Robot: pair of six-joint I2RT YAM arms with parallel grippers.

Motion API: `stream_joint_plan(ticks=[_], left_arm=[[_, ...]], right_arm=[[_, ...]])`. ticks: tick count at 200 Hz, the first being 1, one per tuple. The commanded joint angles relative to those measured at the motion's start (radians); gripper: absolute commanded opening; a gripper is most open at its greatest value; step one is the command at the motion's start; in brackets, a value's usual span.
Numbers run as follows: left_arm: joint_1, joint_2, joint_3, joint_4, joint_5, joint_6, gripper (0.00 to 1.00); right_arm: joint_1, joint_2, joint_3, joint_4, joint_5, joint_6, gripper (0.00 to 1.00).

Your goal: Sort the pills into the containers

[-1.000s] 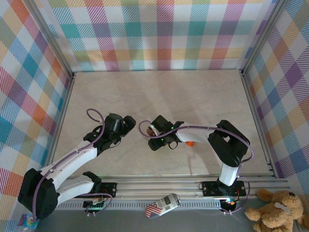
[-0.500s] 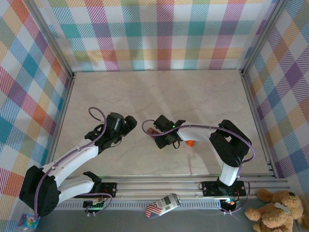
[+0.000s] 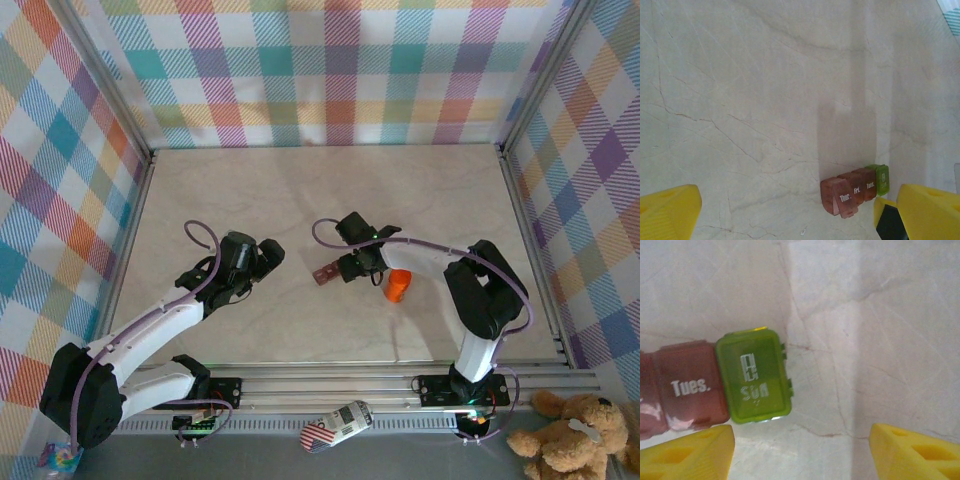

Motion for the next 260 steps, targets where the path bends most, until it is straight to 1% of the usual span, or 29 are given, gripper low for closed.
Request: stream_joint_plan(ticks=[1, 25, 56, 68, 80, 113, 145, 223, 260], left_arm=[[0.009, 0.005, 0.039, -0.043, -0.004, 0.053, 1.00], [0.008, 0.029, 0.071, -0.068, 0.004, 0.134, 1.00], [-0.003, 0.121, 0.156, -0.160, 0.013, 0.258, 1.00], [-0.018, 0.156, 0.182, -0.198, -0.004, 0.295, 1.00], [-0.038, 0.185, 0.196, -0.212, -0.018, 0.333, 0.97], [-0.112, 0.242, 0.213, -0.215, -0.093, 0.390, 0.95], [-0.166, 0.304, 0.244, -0.223, -0.149, 0.421, 0.96], [-0.206, 0.385, 0.290, -0.198, -0.141, 0.428, 0.96], [-0.217, 0.405, 0.302, -0.198, -0.144, 0.432, 0.96]], right_arm=[[0.004, -0.092, -0.012, -0.020, -0.052, 0.045, 0.71], [0.000, -0.127, 0.000, -0.021, -0.069, 0.055, 0.72], [-0.015, -0.077, 0.065, -0.033, -0.083, 0.061, 0.73], [-0.021, -0.051, 0.084, -0.029, -0.085, 0.065, 0.72], [-0.032, -0.028, 0.097, -0.021, -0.096, 0.072, 0.73], [-0.083, 0.009, 0.109, 0.010, -0.162, 0.096, 0.73], [-0.102, 0.033, 0.106, 0.022, -0.200, 0.094, 0.72], [-0.114, 0.105, 0.082, 0.048, -0.201, 0.093, 0.72], [-0.114, 0.093, 0.069, 0.051, -0.207, 0.085, 0.72]])
